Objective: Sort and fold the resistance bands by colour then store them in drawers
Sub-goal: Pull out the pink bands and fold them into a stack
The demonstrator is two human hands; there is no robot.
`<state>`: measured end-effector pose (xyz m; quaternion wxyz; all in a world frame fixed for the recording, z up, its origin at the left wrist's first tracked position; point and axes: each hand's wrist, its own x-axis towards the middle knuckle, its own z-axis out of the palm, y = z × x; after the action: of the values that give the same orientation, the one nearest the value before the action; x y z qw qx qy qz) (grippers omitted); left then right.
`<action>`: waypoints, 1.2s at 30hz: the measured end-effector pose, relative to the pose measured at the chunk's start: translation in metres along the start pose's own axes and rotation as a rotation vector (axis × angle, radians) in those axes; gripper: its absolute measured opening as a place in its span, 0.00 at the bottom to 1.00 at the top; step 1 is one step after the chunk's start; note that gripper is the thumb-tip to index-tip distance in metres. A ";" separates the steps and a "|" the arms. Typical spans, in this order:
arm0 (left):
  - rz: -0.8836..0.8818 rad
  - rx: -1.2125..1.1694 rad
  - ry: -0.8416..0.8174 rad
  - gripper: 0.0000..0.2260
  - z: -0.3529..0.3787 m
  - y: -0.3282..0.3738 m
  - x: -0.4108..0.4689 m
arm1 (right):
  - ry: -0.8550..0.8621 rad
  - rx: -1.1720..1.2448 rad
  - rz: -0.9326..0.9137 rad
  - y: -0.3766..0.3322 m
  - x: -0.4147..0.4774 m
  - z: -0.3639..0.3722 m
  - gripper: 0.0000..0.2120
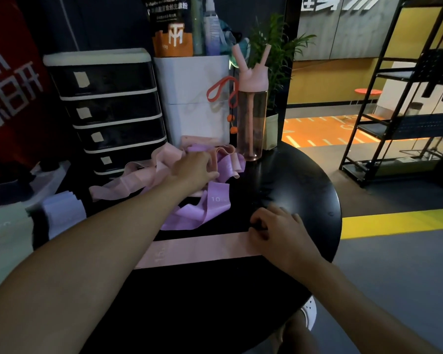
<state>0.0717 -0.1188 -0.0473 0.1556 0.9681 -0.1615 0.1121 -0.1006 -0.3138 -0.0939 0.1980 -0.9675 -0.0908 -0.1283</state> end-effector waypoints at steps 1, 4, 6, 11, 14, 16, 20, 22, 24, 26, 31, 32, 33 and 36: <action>-0.005 0.006 -0.002 0.08 0.002 -0.001 0.003 | -0.002 0.002 0.002 0.000 0.000 0.000 0.10; -0.009 -0.003 -0.015 0.07 0.006 -0.004 0.007 | 0.015 0.006 -0.001 -0.001 0.000 0.000 0.10; 0.002 -0.020 -0.005 0.08 0.008 -0.005 0.006 | 0.008 0.001 -0.004 -0.001 -0.001 0.000 0.10; 0.067 -0.007 0.100 0.10 0.004 -0.001 0.003 | -0.001 0.001 -0.008 0.000 -0.001 -0.001 0.10; 0.077 -0.028 0.176 0.08 -0.007 0.004 -0.002 | -0.011 0.004 -0.013 0.000 -0.001 -0.002 0.09; 0.105 -0.063 0.237 0.06 -0.016 0.006 -0.006 | -0.012 -0.001 -0.013 -0.001 -0.001 -0.003 0.09; 0.201 -0.155 0.334 0.02 -0.048 0.011 -0.019 | -0.036 0.006 0.006 -0.001 -0.002 -0.005 0.09; 0.218 -0.213 0.353 0.02 -0.067 0.015 -0.027 | -0.037 0.010 0.010 -0.003 -0.003 -0.007 0.09; 0.220 -0.262 0.370 0.01 -0.085 0.019 -0.033 | -0.046 0.009 0.014 -0.005 -0.003 -0.009 0.08; 0.233 -0.303 0.385 0.02 -0.100 0.021 -0.037 | -0.101 0.005 0.032 -0.006 0.001 -0.012 0.06; 0.271 -0.415 0.398 0.05 -0.131 0.026 -0.044 | -0.055 0.086 0.078 -0.013 0.039 -0.030 0.04; 0.266 -0.434 0.398 0.05 -0.136 0.027 -0.044 | -0.024 0.154 0.071 -0.017 0.049 -0.039 0.04; 0.260 -0.456 0.398 0.05 -0.141 0.028 -0.044 | -0.005 0.242 0.062 -0.024 0.058 -0.050 0.06; 0.242 -0.533 0.407 0.07 -0.155 0.030 -0.044 | 0.046 0.508 0.046 -0.049 0.086 -0.081 0.04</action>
<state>-0.0055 -0.0813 0.0920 0.4172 0.8252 -0.2642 0.2741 -0.0470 -0.2916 0.0197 0.4394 -0.8855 -0.0934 -0.1189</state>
